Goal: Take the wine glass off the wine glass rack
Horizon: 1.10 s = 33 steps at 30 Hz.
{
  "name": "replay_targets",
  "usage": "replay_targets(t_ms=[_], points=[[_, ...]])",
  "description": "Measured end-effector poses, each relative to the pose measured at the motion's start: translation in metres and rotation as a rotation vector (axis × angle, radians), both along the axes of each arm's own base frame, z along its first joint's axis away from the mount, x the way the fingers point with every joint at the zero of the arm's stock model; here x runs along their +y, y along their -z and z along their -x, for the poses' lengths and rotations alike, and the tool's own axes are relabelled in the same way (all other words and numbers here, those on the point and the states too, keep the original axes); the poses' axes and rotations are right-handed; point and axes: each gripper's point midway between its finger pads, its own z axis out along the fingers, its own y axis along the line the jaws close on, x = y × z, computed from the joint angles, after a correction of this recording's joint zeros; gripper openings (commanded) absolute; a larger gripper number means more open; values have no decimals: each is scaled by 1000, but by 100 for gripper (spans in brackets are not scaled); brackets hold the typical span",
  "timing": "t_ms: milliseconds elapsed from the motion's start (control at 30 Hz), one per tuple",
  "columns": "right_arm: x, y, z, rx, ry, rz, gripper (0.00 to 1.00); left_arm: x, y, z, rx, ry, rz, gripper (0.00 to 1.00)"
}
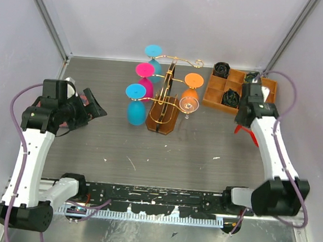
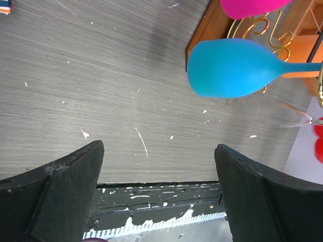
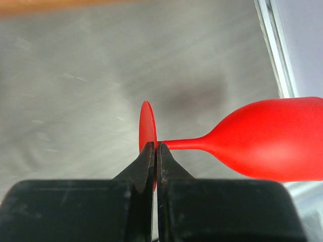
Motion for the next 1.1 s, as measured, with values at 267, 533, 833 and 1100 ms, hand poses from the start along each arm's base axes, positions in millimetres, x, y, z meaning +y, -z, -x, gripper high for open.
replay_targets(t_ms=[267,533,833,1100], points=[[-53,76,37,405,141,313,1,-6,-4,-2,-20,22,26,99],[-80,122,36,641,240,527,1,-12,-14,3,-55,50,57,98],[-90,150,11,703,305,639,1,-11,-16,6,-73,58,50,99],[-97,163,-25,691,314,709,1,-9,-17,7,-85,58,32,98]])
